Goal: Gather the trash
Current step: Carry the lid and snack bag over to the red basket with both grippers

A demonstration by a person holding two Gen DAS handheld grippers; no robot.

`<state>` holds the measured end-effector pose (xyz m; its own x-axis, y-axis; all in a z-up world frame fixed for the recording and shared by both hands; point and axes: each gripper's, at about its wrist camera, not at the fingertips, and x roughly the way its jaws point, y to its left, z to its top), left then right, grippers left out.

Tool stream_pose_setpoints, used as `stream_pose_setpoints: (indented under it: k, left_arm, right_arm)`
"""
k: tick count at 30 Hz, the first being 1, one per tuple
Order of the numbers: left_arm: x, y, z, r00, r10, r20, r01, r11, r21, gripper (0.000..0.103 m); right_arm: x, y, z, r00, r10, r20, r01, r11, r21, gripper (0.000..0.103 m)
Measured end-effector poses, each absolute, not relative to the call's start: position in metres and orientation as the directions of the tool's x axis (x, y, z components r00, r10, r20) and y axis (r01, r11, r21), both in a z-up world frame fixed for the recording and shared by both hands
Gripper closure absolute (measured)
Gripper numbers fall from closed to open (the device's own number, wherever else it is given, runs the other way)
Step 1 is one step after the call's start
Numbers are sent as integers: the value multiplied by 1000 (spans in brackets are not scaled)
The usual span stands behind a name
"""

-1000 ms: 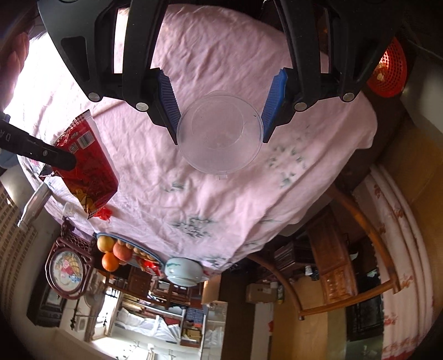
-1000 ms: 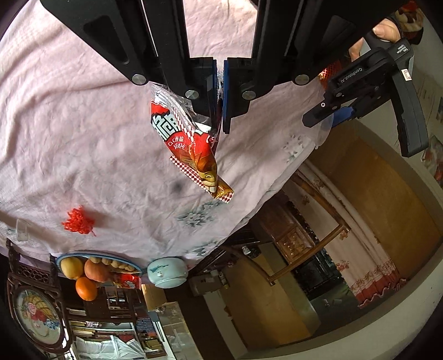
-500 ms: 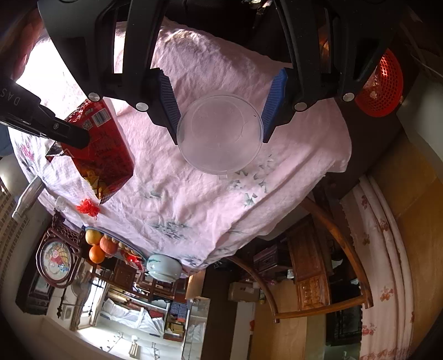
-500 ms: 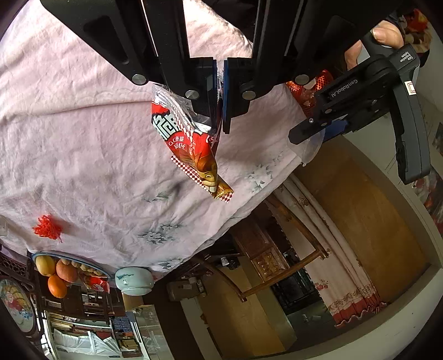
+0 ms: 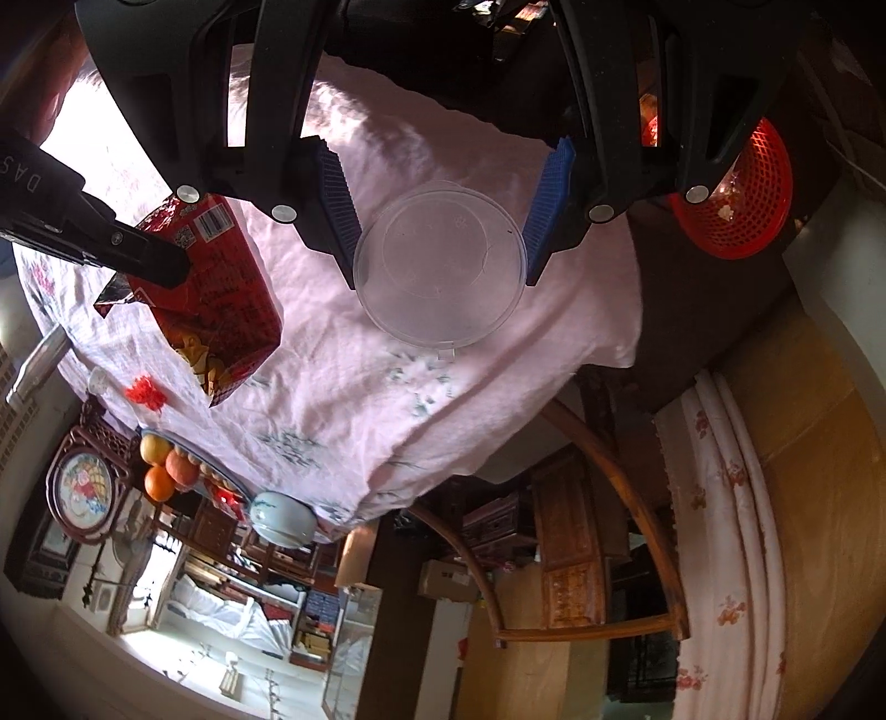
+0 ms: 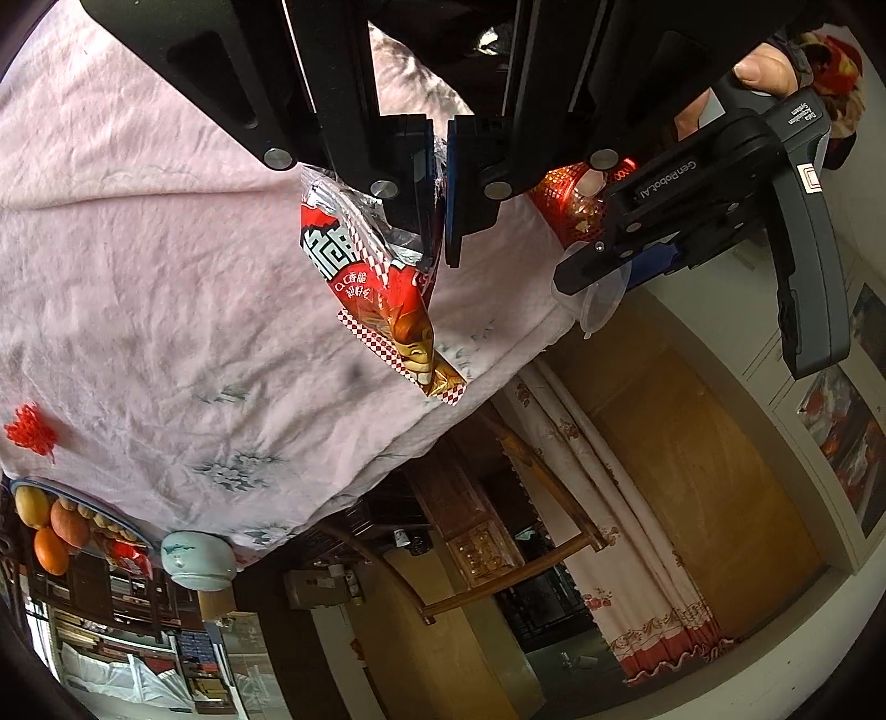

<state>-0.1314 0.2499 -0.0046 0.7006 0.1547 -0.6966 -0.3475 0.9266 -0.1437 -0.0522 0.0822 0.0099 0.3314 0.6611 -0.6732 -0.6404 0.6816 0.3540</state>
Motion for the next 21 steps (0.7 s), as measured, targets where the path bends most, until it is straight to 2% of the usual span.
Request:
stream_pose_setpoints:
  k: [13, 21]
  left_arm:
    - [-193, 340, -15, 667, 283, -689, -532, 828, -175, 47]
    - [-224, 401, -39, 601, 338, -725, -649, 735, -196, 47]
  right_arm:
    - [-99, 198, 17, 184, 700, -690, -787, 525, 323, 100]
    - [-126, 270, 0, 85, 681, -728, -846, 435, 308, 100]
